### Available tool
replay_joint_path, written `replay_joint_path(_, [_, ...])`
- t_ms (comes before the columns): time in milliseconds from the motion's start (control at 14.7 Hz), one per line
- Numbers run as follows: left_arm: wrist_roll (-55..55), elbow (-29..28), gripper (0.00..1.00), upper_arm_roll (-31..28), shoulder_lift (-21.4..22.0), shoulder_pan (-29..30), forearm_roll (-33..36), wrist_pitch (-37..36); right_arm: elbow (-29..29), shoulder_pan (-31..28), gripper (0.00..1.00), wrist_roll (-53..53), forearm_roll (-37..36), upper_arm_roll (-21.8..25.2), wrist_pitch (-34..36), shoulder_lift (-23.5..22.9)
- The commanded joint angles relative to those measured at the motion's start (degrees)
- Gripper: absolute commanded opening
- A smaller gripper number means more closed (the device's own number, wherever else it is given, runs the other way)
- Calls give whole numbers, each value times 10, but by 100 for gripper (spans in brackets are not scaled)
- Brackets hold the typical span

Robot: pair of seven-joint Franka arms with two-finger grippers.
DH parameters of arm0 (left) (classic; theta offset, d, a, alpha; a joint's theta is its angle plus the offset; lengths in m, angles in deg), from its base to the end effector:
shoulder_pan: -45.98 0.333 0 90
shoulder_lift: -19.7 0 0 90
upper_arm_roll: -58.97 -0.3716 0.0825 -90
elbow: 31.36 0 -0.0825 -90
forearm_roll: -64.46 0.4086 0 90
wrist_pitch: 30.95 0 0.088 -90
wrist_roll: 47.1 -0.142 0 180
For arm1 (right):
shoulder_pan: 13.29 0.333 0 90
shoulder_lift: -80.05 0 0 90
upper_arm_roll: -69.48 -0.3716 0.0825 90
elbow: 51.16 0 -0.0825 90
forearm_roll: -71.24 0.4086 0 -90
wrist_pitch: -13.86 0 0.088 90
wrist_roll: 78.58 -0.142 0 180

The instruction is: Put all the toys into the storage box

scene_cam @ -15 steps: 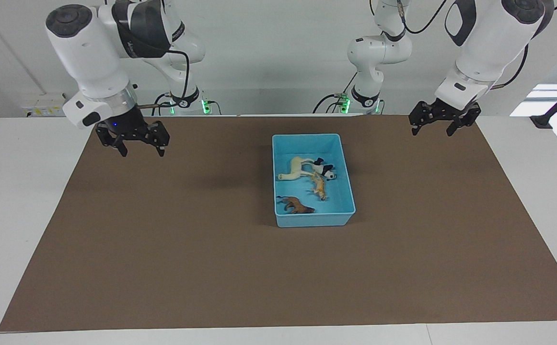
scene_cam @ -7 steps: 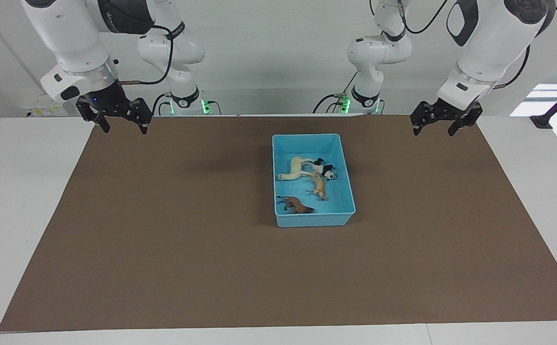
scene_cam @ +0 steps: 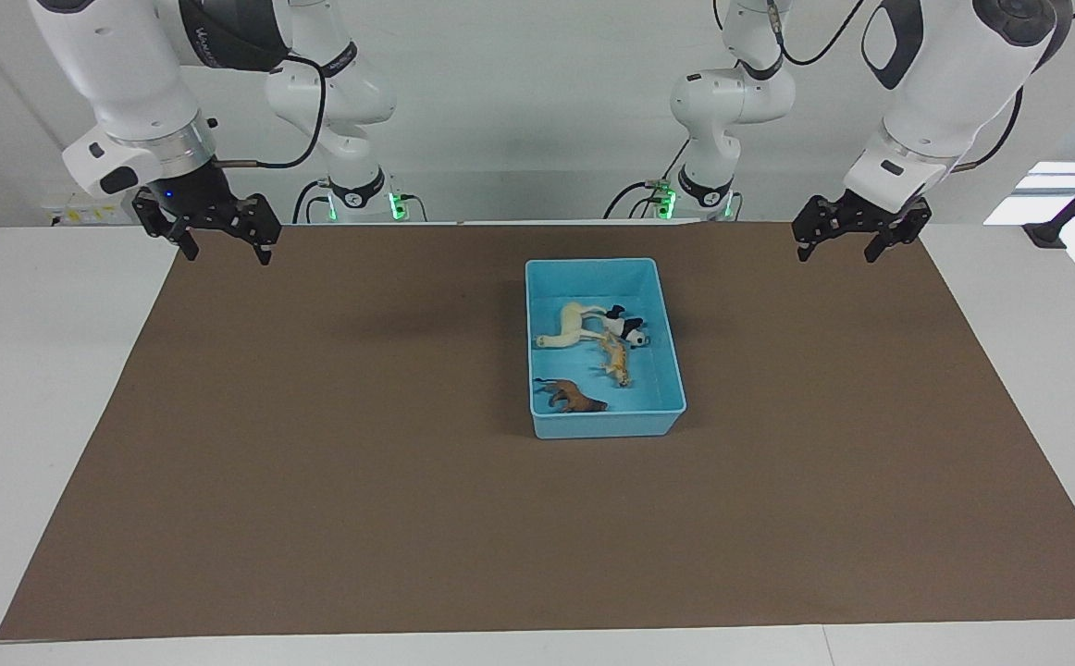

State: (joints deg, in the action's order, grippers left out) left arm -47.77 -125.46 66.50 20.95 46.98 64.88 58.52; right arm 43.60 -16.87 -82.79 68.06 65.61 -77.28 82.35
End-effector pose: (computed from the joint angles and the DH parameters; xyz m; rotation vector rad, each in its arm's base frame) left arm 0.5625 -0.0641 0.6214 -3.1209 0.1964 0.0916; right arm 0.5641 -0.0042 0.6287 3.0807 -0.1029 -0.0321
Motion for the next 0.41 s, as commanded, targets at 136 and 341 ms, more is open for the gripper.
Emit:
replay_joint_path(136, [-6,-7,100,1,9,4,-1,-3,10,-12,100,9,8,-7,-9,7])
replay_joint_path(341, [-6,-7,100,1,9,4,0,-3,10,-16,100,8,26,-6,-11,7])
